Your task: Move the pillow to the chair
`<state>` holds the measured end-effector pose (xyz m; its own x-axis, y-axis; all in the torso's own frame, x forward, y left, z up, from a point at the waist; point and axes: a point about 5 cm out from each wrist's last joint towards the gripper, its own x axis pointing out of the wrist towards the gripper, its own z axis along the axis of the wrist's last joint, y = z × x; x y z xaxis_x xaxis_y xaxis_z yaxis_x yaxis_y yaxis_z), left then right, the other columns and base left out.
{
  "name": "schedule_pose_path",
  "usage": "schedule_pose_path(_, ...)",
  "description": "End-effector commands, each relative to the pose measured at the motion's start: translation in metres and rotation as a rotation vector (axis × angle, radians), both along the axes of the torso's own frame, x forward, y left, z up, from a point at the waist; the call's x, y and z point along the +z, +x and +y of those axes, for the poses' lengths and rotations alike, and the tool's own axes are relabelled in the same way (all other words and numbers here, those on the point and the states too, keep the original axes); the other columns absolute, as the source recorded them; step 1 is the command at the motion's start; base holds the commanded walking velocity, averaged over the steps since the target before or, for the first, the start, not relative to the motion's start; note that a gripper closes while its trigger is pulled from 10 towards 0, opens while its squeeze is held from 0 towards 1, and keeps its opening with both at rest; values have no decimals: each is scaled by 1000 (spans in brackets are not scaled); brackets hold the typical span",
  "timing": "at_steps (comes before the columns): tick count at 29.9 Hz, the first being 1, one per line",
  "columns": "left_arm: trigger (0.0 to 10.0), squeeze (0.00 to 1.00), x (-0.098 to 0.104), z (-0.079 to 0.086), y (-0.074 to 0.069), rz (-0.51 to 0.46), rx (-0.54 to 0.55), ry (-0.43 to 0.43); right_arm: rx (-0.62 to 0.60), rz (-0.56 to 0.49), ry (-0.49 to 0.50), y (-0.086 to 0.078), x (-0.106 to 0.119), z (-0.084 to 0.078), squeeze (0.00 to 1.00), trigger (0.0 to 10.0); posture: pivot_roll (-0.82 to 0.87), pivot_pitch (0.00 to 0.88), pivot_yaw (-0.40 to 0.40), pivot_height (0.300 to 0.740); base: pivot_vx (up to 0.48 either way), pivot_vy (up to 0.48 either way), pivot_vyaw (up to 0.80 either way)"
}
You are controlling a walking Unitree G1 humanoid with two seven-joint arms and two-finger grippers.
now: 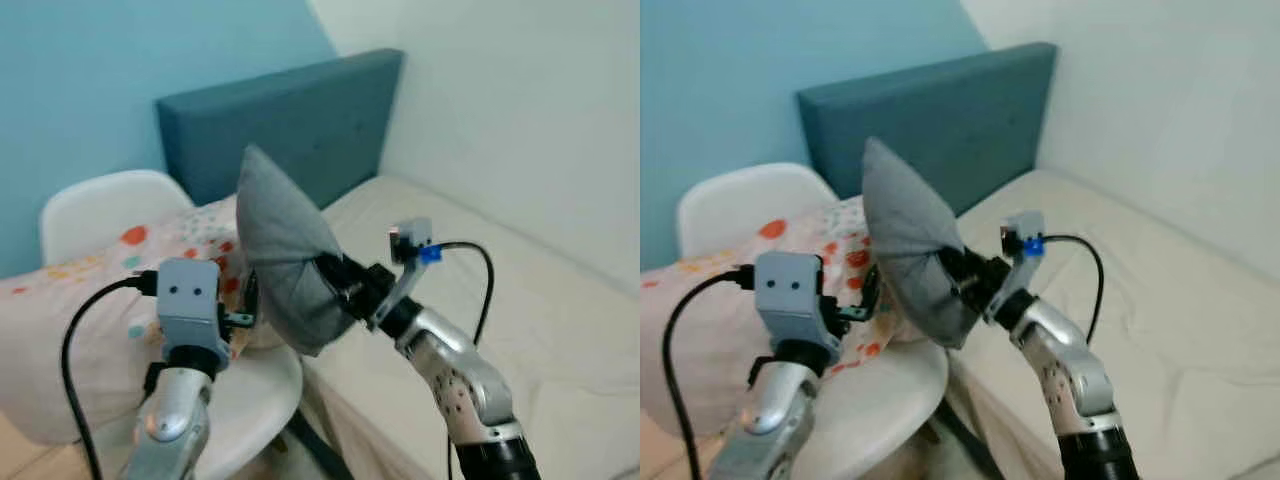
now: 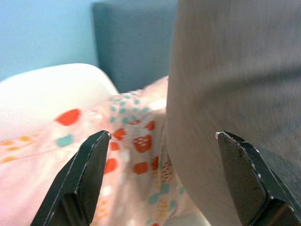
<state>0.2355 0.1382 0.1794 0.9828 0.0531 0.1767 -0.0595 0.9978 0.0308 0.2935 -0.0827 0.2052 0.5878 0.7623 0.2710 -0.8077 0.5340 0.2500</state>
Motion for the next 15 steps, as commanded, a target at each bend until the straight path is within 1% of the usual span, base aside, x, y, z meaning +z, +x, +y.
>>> schedule_pose_path(1,10000,0,-1,-4,-1,2,-9,-10,137,-174,87,-12,42,1,0,0,26,0,-116,740,0,0,800)
schedule_pose_path(2,10000,0,0,-4,-1,-5,-4,-7,181,-189,86,-16,46,1,0,0,24,0,-119,740,0,0,800)
schedule_pose_path(3,10000,0,1,-4,-1,-11,0,-3,205,-190,77,-19,45,2,0,0,25,0,-120,740,0,0,800)
schedule_pose_path(7,10000,0,2,-4,-1,-17,4,0,231,-176,67,-24,39,5,0,0,28,0,-122,740,0,0,800)
schedule_pose_path(8,10000,0,3,-4,-1,-18,5,1,289,-174,80,-32,39,12,0,0,32,0,-123,740,0,0,800)
schedule_pose_path(9,10000,0,3,-4,-1,-18,5,1,289,-174,80,-32,39,12,0,0,32,0,-123,740,0,0,800)
schedule_pose_path(12,10000,0,3,-4,-1,-18,5,2,369,-184,123,-41,48,18,0,0,33,0,-122,740,0,0,800)
schedule_pose_path(15,10000,0,3,-4,0,-19,5,3,412,-175,134,-45,53,17,0,0,28,0,-120,740,0,0,800)
